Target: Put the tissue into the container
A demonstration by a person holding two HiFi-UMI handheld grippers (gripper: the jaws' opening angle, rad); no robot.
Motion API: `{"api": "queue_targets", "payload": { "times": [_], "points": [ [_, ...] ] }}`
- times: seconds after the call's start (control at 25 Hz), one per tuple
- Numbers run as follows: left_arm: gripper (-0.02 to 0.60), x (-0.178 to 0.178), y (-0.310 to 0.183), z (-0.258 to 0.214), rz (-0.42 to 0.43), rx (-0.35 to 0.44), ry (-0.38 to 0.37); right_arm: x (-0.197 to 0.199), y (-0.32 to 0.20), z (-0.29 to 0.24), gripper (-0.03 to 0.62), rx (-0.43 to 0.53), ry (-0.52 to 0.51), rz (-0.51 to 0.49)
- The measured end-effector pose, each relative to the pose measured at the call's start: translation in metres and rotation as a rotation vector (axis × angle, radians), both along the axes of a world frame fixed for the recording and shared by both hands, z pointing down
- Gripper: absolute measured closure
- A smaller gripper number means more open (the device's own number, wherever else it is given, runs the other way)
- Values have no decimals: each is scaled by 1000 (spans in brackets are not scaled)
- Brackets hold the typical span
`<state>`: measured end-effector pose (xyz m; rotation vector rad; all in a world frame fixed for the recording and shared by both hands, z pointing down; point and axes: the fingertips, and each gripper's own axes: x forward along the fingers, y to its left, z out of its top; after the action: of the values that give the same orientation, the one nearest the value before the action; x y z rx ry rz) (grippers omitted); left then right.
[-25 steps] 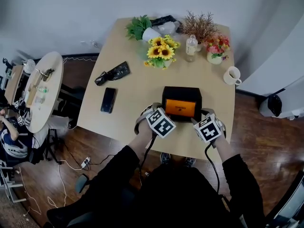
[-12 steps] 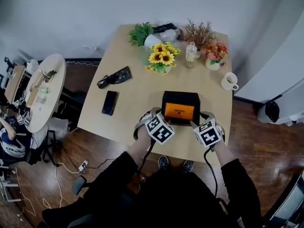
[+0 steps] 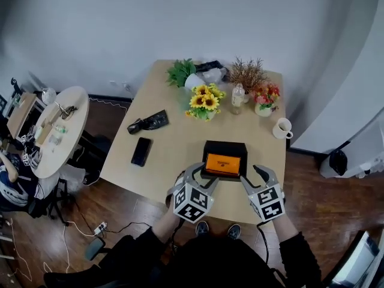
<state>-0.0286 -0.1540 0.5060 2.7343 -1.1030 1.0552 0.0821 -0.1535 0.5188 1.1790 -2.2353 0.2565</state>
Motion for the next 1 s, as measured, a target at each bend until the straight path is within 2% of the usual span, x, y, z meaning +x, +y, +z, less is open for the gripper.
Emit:
{"api": "queue_targets", "payload": {
  "times": [0.08,0.2,0.52,0.84,1.0],
  "points": [
    [357,-1,18,-32,16,108,83,7,8,-32,384,97,-51,25],
    [359,-13,45,-58,16,211,106,22,21,-71,390,211,-122,73],
    [359,-51,87,-71,-94,192,175,55,66,-97,391,280,-198,178],
    [360,-61,92,-75,-152,216,258,50,95,-79,414,297,-272,149],
    [362,-58,88,-78,-163,295,327,44,94,-96,414,312,-312,177]
  ]
}}
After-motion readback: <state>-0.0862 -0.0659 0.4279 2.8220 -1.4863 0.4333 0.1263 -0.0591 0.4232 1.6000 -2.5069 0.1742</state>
